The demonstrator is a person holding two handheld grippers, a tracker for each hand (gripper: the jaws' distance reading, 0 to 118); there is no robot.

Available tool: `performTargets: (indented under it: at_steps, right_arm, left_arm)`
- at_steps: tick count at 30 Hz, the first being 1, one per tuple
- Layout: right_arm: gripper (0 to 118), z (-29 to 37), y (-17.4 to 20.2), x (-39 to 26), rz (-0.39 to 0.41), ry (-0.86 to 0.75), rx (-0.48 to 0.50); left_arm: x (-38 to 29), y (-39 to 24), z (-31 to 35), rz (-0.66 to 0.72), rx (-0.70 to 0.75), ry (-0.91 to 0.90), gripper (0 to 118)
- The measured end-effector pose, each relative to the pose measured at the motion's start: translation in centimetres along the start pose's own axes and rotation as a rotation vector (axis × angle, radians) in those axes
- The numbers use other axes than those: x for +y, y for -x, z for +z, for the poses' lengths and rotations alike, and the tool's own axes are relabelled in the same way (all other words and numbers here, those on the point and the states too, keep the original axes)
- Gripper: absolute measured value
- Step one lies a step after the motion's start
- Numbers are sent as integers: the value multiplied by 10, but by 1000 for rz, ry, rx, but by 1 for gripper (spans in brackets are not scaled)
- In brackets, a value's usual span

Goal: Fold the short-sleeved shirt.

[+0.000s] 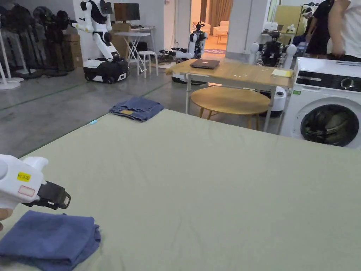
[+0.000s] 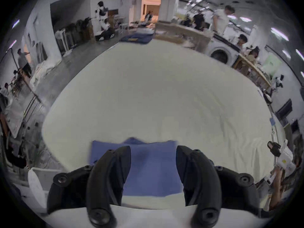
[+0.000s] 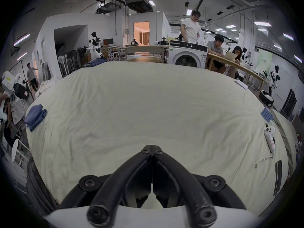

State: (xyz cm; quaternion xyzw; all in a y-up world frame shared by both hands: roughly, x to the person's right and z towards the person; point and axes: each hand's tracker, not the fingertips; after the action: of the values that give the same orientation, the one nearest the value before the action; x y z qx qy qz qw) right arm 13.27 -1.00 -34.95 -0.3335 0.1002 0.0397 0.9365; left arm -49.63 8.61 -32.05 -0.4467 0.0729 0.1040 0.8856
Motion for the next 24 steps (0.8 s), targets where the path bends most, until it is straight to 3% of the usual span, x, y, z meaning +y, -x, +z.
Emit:
performTargets:
  at_steps: [5,12,18,24]
  right_arm:
    - [0,10,-18,4,-25,-43,-31]
    - [0,27,-43,18,-74,-148,-75]
    - [0,38,-56,33,-109,-300,-125]
    - [0,49,-62,42,-144,-454,-172]
  left_arm:
    - [-35,-97,-23,-69,-182,-177,56]
    - [-78,-231,-34,-296,-38,-572,56]
    - [-87,-309,-34,-250,-98,-678,50]
    - [-86,-355,-33,-205,-116,-713,15]
